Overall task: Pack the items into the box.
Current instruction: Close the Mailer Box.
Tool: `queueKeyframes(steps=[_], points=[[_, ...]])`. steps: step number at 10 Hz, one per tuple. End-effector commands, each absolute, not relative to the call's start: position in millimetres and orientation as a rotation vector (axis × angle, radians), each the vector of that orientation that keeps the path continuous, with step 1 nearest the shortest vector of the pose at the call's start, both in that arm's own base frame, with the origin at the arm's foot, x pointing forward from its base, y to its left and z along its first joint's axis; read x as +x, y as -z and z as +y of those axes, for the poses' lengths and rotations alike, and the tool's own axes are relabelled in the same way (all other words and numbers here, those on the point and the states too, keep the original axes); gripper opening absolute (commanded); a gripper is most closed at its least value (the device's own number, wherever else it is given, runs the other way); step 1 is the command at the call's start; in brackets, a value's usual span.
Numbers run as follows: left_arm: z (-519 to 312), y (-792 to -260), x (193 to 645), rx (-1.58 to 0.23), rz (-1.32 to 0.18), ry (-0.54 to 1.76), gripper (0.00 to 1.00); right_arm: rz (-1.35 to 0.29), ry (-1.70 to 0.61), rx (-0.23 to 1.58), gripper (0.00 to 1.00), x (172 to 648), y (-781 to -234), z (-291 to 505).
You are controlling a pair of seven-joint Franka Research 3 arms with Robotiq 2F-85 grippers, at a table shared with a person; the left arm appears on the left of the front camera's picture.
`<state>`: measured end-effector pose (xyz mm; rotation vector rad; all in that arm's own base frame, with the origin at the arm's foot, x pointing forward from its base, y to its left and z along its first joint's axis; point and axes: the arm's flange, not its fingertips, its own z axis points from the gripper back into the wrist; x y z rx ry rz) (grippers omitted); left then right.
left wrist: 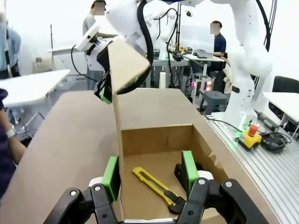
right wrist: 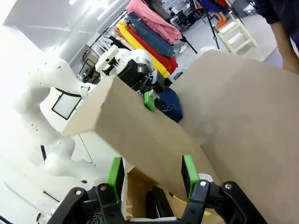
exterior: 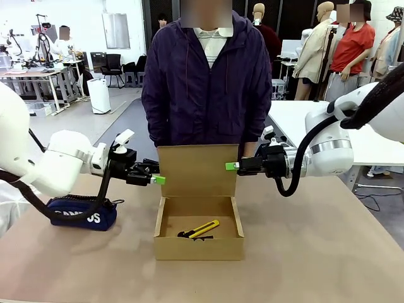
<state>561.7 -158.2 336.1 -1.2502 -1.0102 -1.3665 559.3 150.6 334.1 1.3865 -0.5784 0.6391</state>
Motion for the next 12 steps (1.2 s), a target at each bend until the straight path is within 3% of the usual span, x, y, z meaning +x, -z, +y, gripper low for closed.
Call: queueKeyframes(steps=[1,11,12], points=[[-157,-337,549,-1.239,-1.035,1.381,0.68,-0.6,-0.717,1.384,0.67,548,-337,154],[-161,-334,510,-1.247,-0.992,1.489,0.68,-0.797,-0.99,1.308,0.67,502,-317,151],[-161,-333,509,-1.256,-0.969,1.495,0.92,-0.786,-0.991,1.319,0.67,502,-318,148]])
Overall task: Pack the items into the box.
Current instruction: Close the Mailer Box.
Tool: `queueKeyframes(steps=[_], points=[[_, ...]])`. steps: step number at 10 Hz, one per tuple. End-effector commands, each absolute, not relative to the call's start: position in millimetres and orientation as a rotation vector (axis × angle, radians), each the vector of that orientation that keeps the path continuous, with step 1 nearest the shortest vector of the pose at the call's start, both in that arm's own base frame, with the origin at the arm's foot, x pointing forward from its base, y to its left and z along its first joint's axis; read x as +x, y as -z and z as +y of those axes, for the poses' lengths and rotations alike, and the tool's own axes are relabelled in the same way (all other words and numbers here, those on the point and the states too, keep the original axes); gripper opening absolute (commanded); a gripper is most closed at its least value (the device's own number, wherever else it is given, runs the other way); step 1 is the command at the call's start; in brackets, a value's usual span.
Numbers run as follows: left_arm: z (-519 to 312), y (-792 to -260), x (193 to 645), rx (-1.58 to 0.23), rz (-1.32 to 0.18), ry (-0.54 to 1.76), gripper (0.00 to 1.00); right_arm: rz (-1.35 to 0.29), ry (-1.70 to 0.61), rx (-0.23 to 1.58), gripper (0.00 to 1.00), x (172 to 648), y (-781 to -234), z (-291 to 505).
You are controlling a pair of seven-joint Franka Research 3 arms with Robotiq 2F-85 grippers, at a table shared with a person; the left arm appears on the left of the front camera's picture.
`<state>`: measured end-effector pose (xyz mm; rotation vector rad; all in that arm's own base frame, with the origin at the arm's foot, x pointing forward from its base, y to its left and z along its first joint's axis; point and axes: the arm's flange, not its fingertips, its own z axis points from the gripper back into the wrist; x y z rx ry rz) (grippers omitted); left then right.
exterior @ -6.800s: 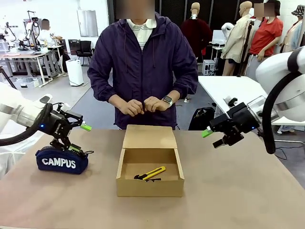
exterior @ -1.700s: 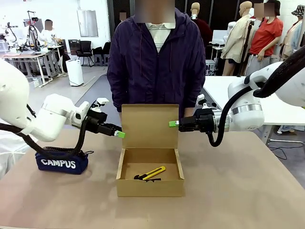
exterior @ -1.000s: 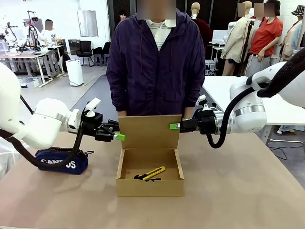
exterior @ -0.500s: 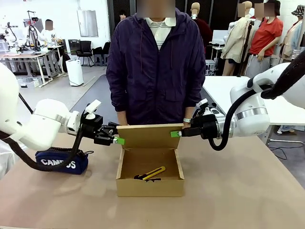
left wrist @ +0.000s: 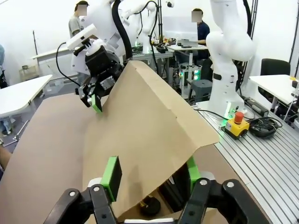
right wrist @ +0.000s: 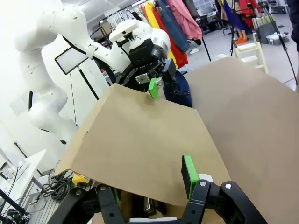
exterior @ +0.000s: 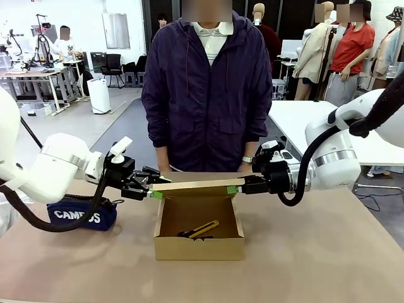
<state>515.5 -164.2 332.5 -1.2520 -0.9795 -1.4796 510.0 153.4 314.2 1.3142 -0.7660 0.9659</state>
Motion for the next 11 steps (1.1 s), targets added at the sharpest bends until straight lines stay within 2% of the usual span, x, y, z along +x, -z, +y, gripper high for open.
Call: queueKeyframes(steps=[1,3,5,9,10,11], points=[[-160,-336,509,-1.257,-0.953,1.5,1.0,-0.786,-0.991,1.312,1.0,500,-320,146],[-148,-341,509,-1.24,-0.946,1.426,1.0,-0.772,-0.985,1.259,1.0,497,-326,134],[-114,-360,500,-1.12,-1.005,1.34,1.0,-0.83,-0.944,1.152,1.0,483,-343,95],[-112,-373,489,-1.109,-1.138,1.402,1.0,-0.978,-0.91,1.109,1.0,484,-357,93],[-122,-367,494,-1.156,-1.095,1.42,1.0,-1.009,-0.933,1.104,1.0,489,-350,108],[-134,-357,503,-1.138,-1.05,1.431,1.0,-1.08,-0.943,0.984,1.0,496,-339,124]])
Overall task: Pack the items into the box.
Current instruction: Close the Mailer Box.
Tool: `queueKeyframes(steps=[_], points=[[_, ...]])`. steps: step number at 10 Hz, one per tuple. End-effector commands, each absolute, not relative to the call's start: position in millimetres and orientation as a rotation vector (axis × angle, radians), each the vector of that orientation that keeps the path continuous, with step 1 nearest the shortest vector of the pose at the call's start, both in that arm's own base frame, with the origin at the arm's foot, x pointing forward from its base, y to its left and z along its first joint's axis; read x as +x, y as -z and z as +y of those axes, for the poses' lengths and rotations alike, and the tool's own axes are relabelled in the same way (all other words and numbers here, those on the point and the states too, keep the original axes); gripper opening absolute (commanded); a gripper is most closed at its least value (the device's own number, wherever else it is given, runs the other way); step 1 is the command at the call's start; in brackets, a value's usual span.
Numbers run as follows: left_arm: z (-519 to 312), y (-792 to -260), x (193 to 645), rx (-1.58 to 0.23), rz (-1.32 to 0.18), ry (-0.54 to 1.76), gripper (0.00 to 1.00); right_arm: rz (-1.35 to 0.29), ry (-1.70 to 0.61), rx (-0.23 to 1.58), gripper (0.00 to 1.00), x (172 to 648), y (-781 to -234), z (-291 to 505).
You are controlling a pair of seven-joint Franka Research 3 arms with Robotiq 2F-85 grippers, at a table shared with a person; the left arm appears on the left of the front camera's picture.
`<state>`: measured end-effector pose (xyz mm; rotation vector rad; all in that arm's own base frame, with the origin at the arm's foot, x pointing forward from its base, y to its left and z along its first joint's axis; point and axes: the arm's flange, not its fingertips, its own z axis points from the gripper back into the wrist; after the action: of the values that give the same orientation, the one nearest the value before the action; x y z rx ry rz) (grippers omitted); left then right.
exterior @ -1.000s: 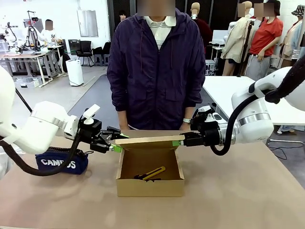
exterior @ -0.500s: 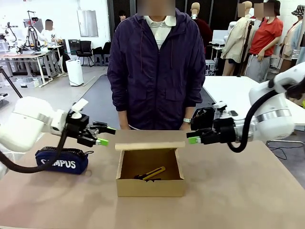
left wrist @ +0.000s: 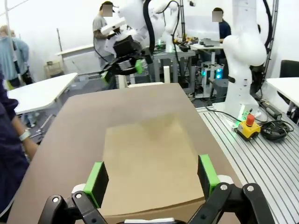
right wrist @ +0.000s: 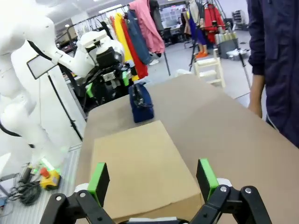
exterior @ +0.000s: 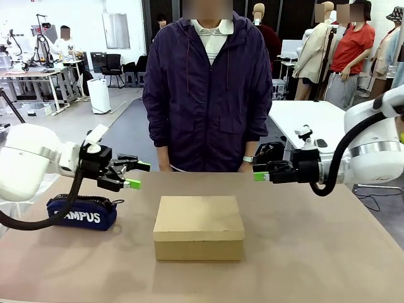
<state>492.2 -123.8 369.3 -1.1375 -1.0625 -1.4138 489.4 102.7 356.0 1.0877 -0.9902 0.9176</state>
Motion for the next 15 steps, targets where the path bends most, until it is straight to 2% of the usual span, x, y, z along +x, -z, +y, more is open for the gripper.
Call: queueKeyframes(steps=[1,5,7,9,11,13,14,15], points=[[-147,-344,511,-1.14,-0.985,1.434,1.0,-1.068,-0.978,0.946,1.0,502,-327,142],[-196,-287,523,-0.983,-0.754,1.551,1.0,-0.944,-1.114,0.825,1.0,502,-293,186],[-209,-269,527,-0.959,-0.668,1.55,1.0,-0.916,-1.146,0.74,1.0,502,-288,193],[-203,-272,531,-1.001,-0.686,1.527,1.0,-0.872,-1.178,0.654,1.0,503,-283,194],[-194,-287,531,-1.007,-0.753,1.518,1.0,-0.941,-1.156,0.71,1.0,512,-306,184],[-179,-324,524,-1.056,-0.864,1.535,1.0,-1.002,-1.034,0.847,1.0,520,-346,162],[-168,-347,517,-1.094,-0.917,1.54,1.0,-0.963,-0.926,0.925,1.0,524,-368,149],[-159,-365,511,-1.152,-0.917,1.496,1.0,-0.845,-0.776,1.021,1.0,528,-386,135]])
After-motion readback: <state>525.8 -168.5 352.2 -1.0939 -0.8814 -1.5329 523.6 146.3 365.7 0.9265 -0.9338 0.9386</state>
